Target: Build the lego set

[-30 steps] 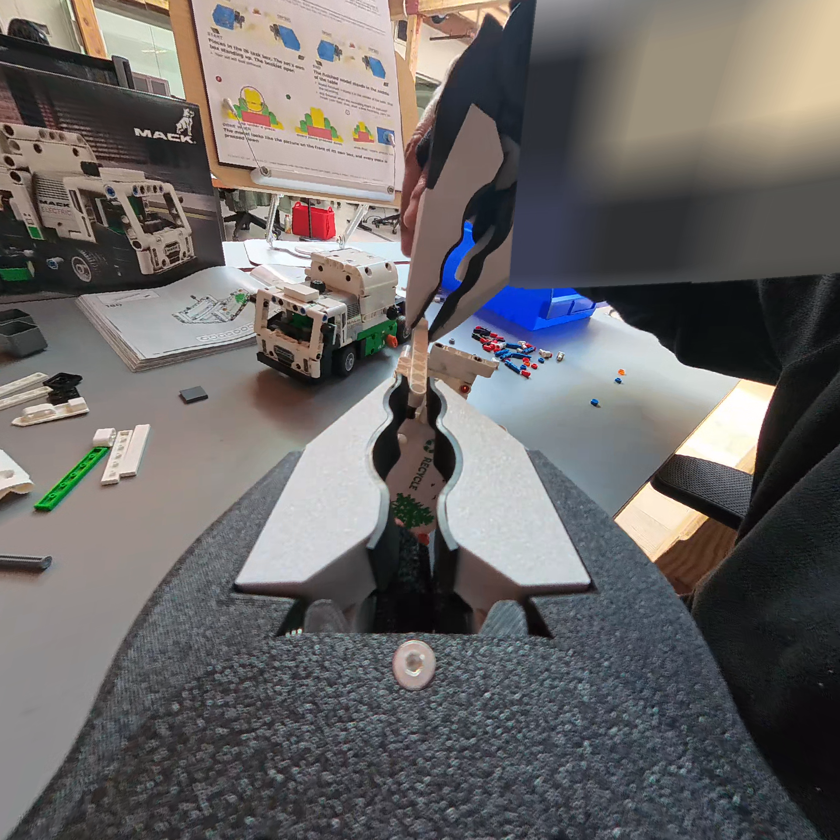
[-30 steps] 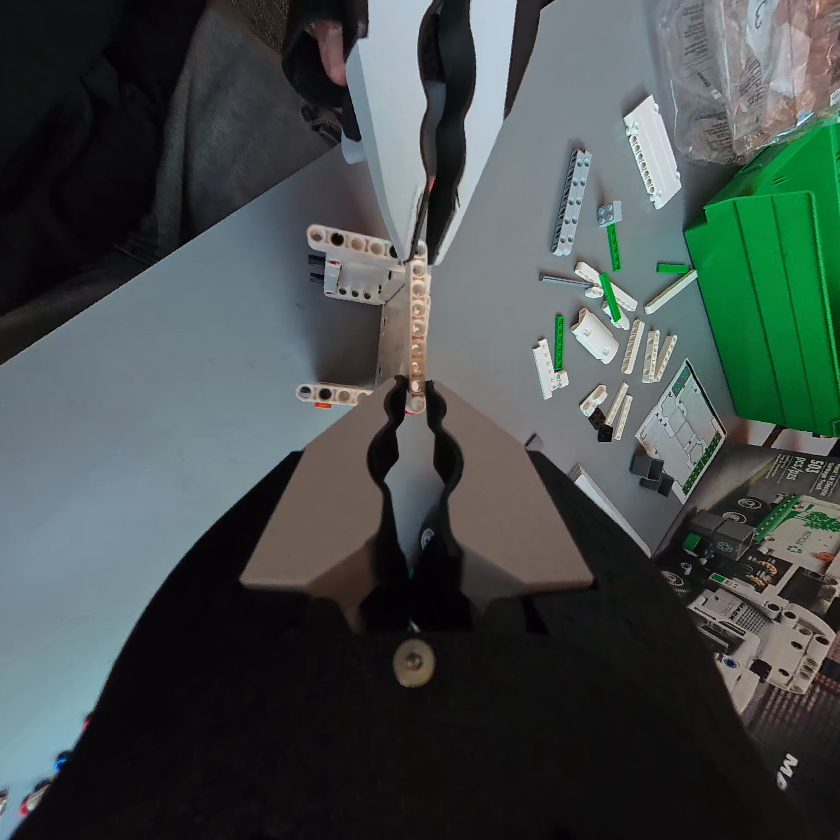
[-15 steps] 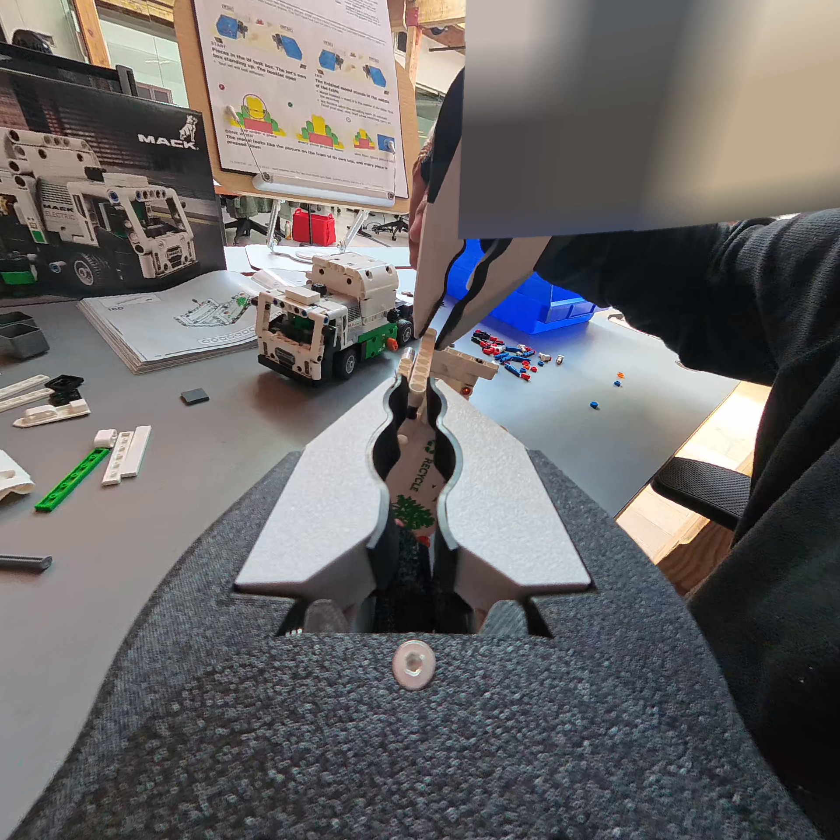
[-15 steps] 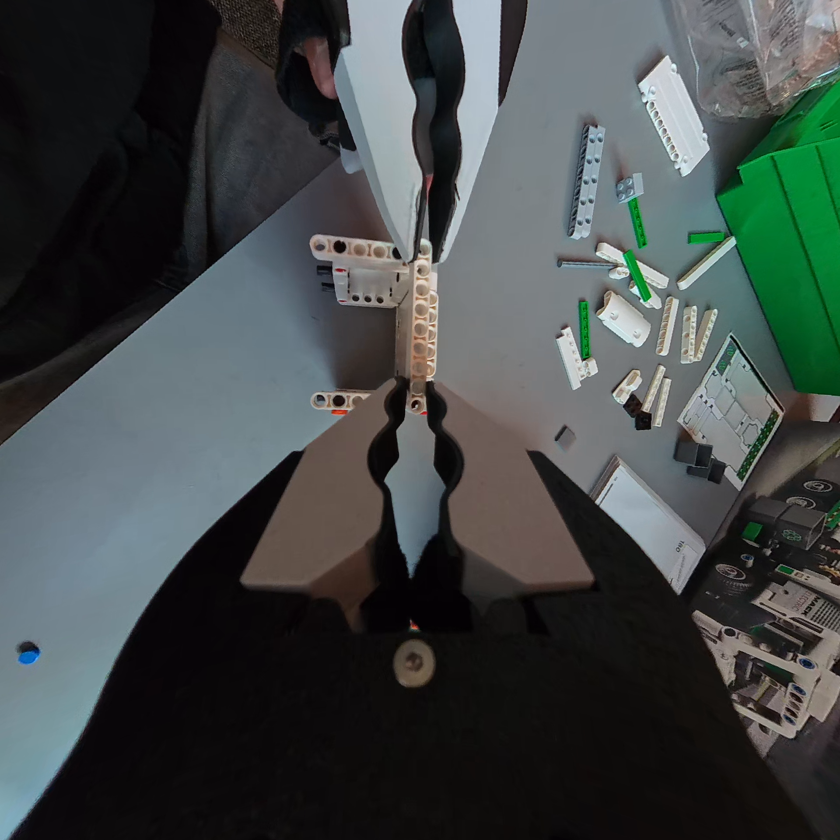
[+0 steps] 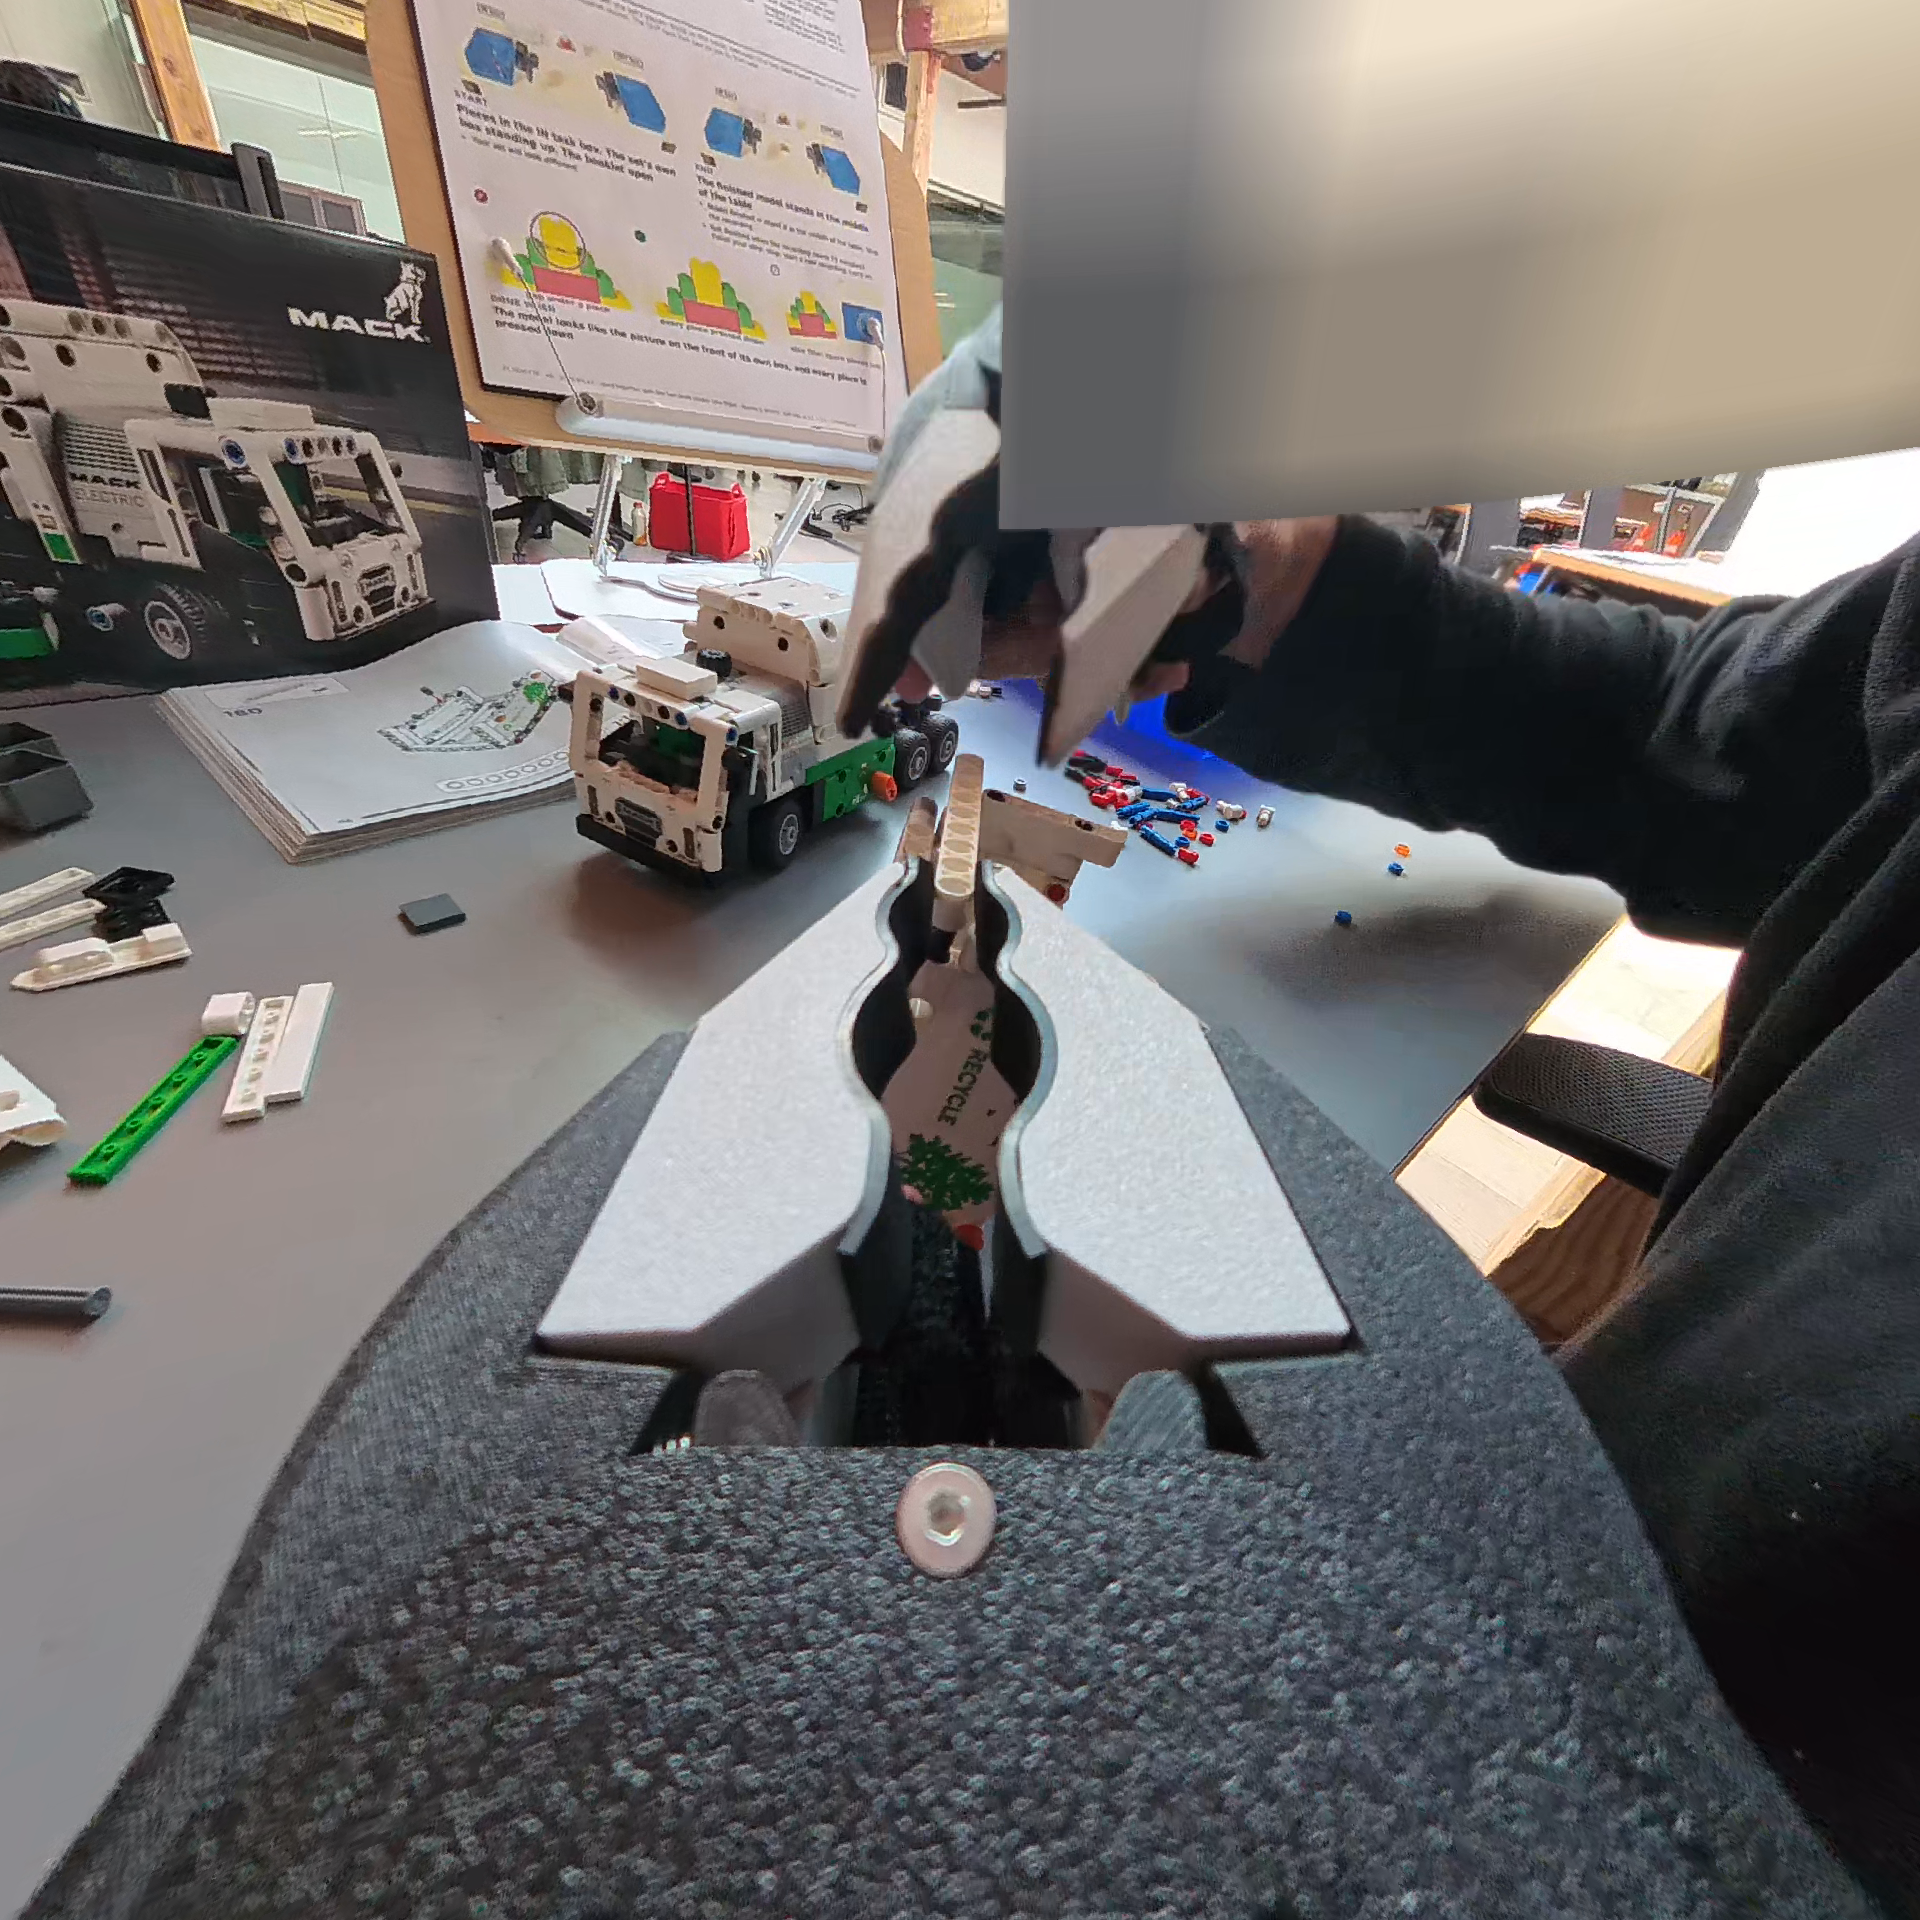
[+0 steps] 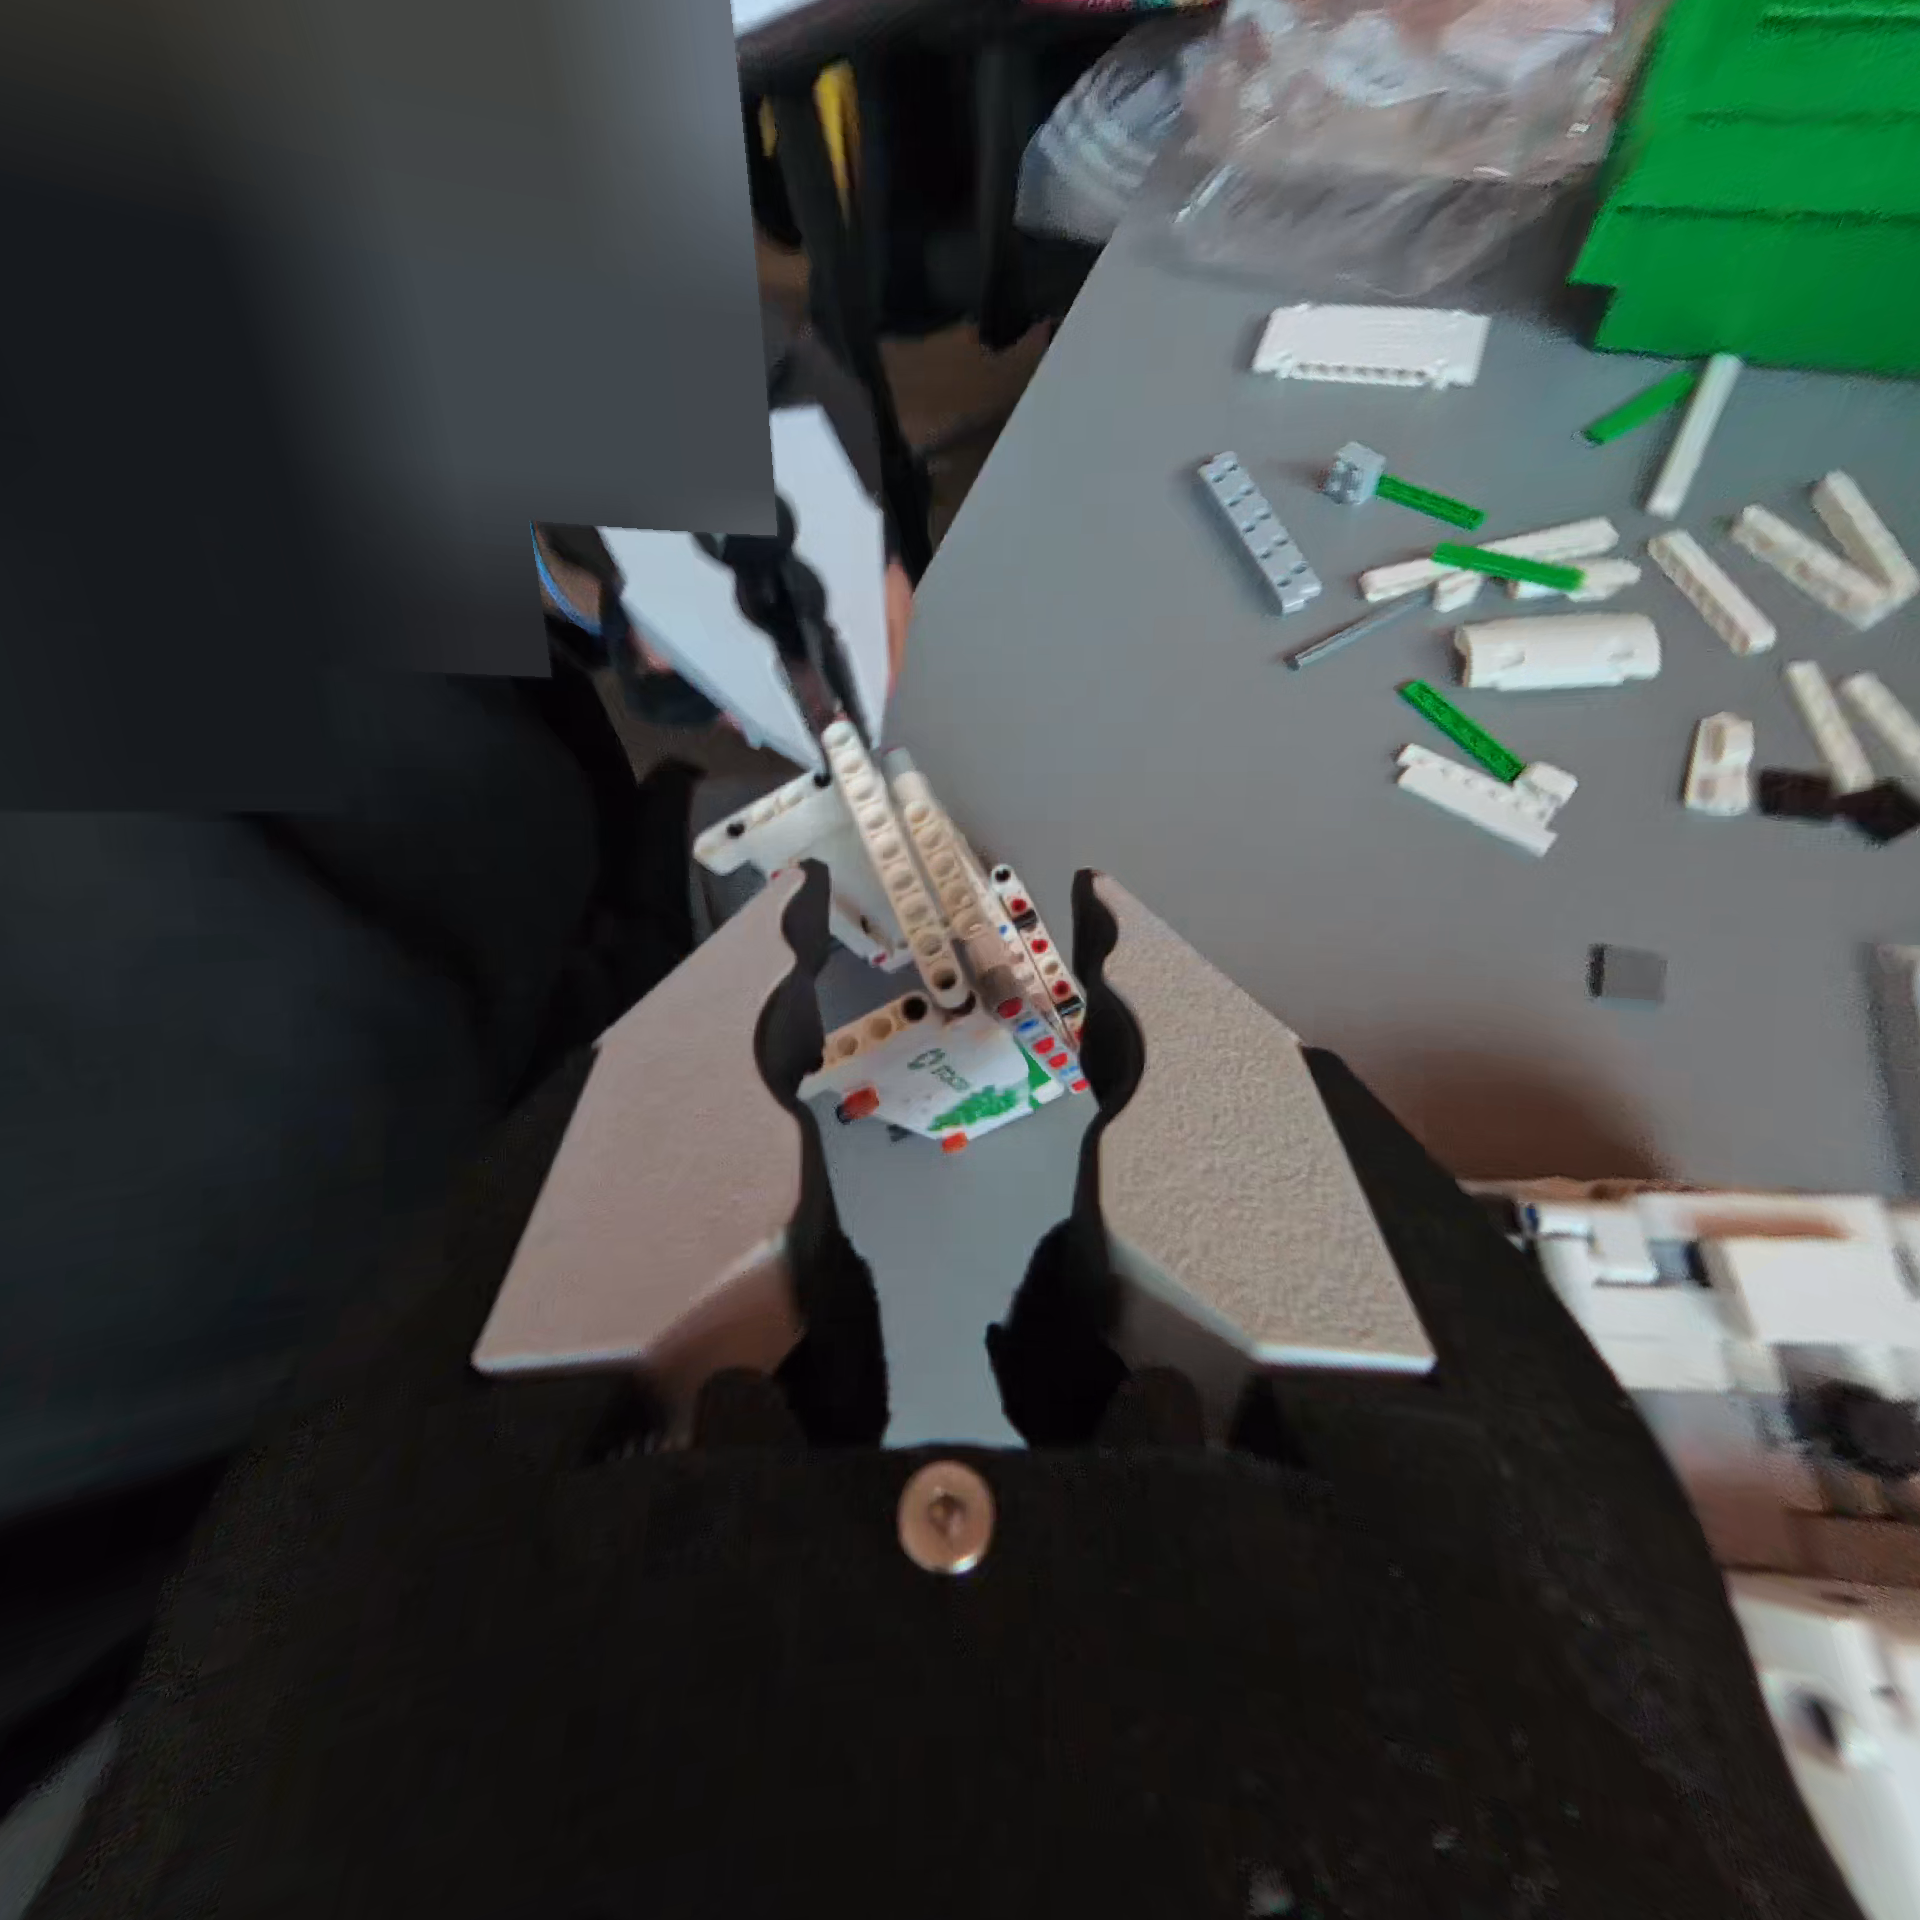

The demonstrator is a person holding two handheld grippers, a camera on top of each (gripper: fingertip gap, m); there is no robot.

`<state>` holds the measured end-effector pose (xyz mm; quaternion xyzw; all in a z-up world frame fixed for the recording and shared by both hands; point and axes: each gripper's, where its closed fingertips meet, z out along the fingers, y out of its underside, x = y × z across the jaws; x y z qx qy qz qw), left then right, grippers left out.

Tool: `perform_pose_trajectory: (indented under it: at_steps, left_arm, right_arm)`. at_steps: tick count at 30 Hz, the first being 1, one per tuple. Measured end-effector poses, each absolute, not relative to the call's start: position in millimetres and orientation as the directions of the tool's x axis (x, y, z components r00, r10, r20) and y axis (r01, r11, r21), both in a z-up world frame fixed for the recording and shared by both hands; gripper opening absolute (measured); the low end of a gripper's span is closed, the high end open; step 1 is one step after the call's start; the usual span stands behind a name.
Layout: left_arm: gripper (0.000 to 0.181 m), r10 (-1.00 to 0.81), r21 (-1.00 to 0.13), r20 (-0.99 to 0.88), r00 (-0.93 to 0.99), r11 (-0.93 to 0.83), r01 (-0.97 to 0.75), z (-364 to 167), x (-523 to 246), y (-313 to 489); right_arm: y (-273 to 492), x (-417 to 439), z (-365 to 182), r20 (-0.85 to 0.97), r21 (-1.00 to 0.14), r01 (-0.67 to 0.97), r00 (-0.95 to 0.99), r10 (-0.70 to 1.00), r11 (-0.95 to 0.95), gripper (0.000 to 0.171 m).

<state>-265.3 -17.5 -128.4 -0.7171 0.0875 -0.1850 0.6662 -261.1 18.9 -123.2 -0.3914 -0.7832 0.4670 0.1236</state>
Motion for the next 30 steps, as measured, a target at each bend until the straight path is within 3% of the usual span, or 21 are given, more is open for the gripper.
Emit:
perform_pose_trajectory:
  at_steps: [4, 8, 11, 18, 30]
  left_arm:
    - [0.004, -0.372, -0.991, 0.122, 0.92, -0.093, 0.094, -128.5, -264.9, -17.4]
    - [0.004, -0.375, -0.993, 0.109, 0.92, -0.09, 0.081, -129.2, -263.9, -17.3]
    - [0.004, -0.378, -0.991, 0.119, 0.918, -0.095, 0.09, -129.1, -264.3, -16.6]
    - [0.004, -0.379, -0.99, 0.127, 0.917, -0.106, 0.093, -130.0, -265.5, -14.9]
    - [0.005, -0.371, -0.996, -0.008, 0.929, -0.083, -0.042, -131.2, -261.8, -14.9]
  right_arm:
    - [30.1, -271.7, -124.3, -0.52, -0.789, 0.576, -0.445, 0.729, -0.211, 0.048]
    - [28.5, -270.4, -131.9, -0.642, -0.727, 0.558, -0.347, 0.683, -0.4, 0.054]
    - [24.3, -267.3, -135.7, -0.678, -0.699, 0.569, -0.335, 0.655, -0.433, 0.053]
    - [22.3, -268.2, -142.8, -0.701, -0.688, 0.562, -0.349, 0.622, -0.46, 0.034]
    - [22.7, -261.4, -143.2, -0.654, -0.733, 0.535, -0.386, 0.651, -0.42, 0.036]
